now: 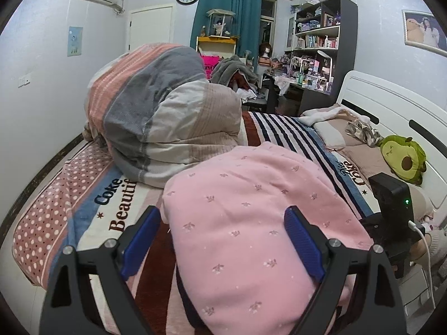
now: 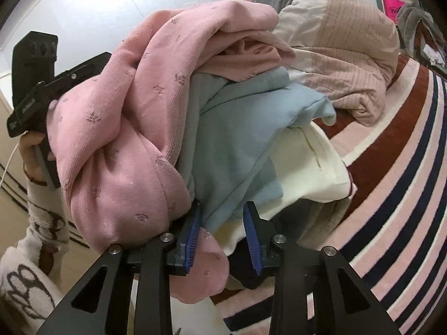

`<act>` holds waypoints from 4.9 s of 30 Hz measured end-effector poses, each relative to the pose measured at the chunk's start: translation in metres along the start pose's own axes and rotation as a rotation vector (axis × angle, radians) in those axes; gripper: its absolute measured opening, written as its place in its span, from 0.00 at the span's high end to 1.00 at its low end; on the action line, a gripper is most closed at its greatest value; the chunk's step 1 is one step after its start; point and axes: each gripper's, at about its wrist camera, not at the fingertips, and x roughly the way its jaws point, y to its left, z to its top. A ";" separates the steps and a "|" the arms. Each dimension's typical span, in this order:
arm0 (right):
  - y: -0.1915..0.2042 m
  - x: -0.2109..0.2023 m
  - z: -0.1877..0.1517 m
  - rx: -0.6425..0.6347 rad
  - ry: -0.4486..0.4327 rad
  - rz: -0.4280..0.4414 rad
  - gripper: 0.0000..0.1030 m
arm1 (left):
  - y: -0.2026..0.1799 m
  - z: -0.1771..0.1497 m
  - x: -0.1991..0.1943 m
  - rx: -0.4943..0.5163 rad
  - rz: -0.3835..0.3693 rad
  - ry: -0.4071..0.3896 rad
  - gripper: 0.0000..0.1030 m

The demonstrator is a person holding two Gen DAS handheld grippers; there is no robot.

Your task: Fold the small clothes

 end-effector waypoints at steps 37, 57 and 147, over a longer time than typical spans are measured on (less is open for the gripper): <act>-0.019 -0.091 -0.021 0.010 -0.209 -0.238 0.37 | -0.075 -0.002 -0.079 0.063 0.029 -0.269 0.10; 0.041 -0.232 -0.227 0.020 -0.579 -0.818 0.01 | -0.308 -0.125 -0.072 0.055 0.005 -0.415 0.01; 0.074 -0.256 -0.259 0.023 -0.656 -0.859 0.01 | -0.326 -0.153 -0.093 0.057 0.038 -0.416 0.01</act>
